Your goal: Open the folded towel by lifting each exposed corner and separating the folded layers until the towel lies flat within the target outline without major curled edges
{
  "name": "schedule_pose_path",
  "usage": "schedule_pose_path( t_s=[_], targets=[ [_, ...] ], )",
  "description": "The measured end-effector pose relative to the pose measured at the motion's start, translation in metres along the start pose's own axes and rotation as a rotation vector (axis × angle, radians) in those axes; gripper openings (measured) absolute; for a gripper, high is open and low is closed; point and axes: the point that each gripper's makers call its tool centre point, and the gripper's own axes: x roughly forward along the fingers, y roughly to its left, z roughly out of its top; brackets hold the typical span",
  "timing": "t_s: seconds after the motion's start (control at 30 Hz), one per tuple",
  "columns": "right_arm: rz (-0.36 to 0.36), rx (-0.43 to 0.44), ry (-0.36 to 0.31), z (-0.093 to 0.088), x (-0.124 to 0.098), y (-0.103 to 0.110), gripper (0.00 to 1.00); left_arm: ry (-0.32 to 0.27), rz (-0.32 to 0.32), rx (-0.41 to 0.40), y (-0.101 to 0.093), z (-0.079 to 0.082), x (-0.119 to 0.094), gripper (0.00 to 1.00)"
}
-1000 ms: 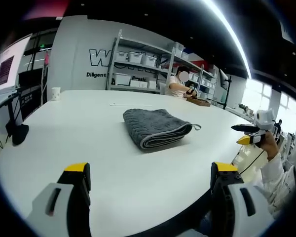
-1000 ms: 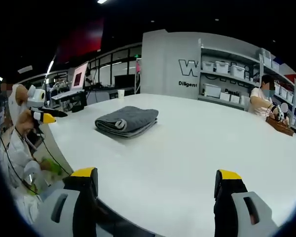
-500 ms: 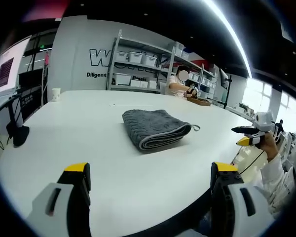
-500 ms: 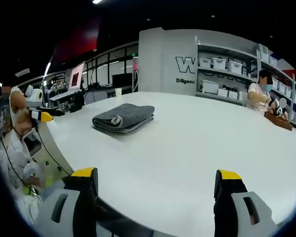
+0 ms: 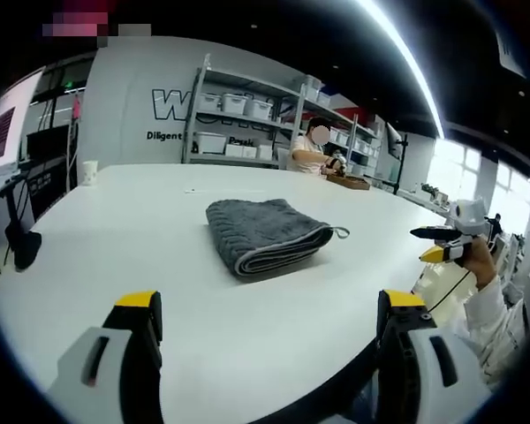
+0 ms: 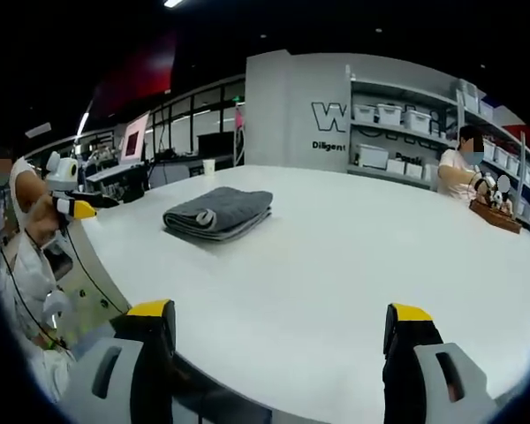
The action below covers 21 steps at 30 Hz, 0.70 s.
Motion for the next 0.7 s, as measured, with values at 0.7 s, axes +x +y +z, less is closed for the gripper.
schedule_pose_path(
  t_s=[0.7],
  targets=[
    [-0.021,0.003,-0.021,0.006,-0.014,-0.007,0.97,-0.027,-0.052,0.126,-0.048,0.042,0.08,0.97]
  ],
)
